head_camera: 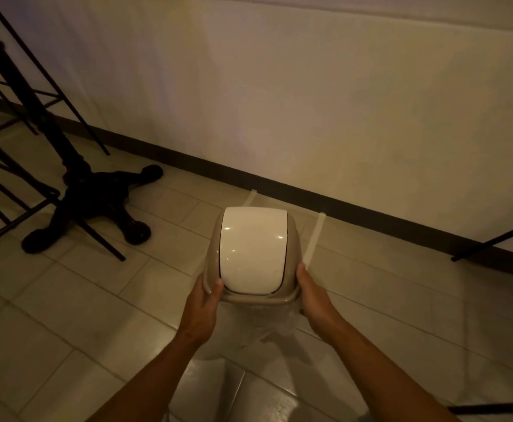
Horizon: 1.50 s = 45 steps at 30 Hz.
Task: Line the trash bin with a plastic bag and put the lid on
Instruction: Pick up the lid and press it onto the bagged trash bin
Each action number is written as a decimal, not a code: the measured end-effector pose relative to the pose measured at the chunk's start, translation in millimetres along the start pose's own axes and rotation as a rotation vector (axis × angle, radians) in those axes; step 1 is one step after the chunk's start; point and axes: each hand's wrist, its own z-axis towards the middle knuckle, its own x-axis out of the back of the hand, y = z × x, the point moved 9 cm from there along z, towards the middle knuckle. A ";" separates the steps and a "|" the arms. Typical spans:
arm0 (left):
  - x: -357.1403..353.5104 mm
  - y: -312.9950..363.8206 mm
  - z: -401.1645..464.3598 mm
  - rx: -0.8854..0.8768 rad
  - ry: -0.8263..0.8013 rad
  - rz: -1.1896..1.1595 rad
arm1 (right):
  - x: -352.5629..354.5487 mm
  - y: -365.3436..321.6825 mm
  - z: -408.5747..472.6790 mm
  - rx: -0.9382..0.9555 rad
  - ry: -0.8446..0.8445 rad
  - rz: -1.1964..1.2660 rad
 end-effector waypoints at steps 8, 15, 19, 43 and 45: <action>-18.1 10.9 23.7 -0.004 -0.015 -0.046 | 13.0 -4.2 9.2 0.028 0.145 0.075; -32.3 28.5 94.4 -0.034 -0.071 -0.050 | 24.2 -32.4 52.6 0.031 0.201 0.170; -44.6 53.6 151.9 -0.093 -0.106 -0.004 | 36.1 -58.0 92.5 0.060 0.258 0.202; -82.4 51.0 292.7 -0.153 -0.328 0.080 | 65.8 -110.8 187.5 0.168 0.489 0.117; -78.3 58.9 290.1 -0.197 -0.322 0.097 | 64.0 -125.6 177.2 0.310 0.467 -0.026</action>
